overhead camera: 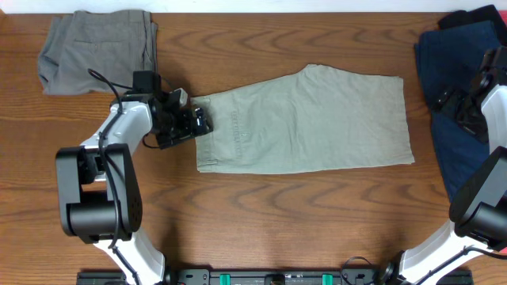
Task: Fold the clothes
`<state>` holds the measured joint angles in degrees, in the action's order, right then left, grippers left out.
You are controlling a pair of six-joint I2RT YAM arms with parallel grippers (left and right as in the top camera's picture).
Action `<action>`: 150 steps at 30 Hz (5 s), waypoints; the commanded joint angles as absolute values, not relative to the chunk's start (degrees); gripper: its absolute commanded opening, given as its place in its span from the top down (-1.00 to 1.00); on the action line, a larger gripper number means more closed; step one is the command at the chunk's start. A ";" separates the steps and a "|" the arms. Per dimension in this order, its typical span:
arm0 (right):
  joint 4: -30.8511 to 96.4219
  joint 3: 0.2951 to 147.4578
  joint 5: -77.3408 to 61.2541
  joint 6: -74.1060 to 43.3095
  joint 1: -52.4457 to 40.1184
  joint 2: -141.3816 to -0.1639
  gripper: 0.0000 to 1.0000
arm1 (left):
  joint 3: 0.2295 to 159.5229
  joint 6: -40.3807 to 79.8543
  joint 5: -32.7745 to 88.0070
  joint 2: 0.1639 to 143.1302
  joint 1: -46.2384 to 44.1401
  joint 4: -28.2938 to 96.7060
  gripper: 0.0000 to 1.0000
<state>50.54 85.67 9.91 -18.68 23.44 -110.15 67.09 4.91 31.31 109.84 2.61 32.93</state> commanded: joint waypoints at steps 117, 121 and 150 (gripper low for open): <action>50.59 86.26 10.28 -19.27 23.99 -110.04 -0.99 | 112.81 18.79 8.43 126.50 -35.83 69.87 0.86; 50.59 86.26 10.28 -19.27 23.92 -110.04 -0.98 | 112.81 18.74 9.89 126.50 -35.83 70.15 0.73; 50.59 86.26 10.28 -19.27 23.99 -110.04 -0.98 | 104.88 16.88 17.19 125.27 -35.88 70.72 0.76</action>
<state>50.52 85.67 9.89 -18.68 23.44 -110.15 107.74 16.53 17.65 126.06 -35.75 70.81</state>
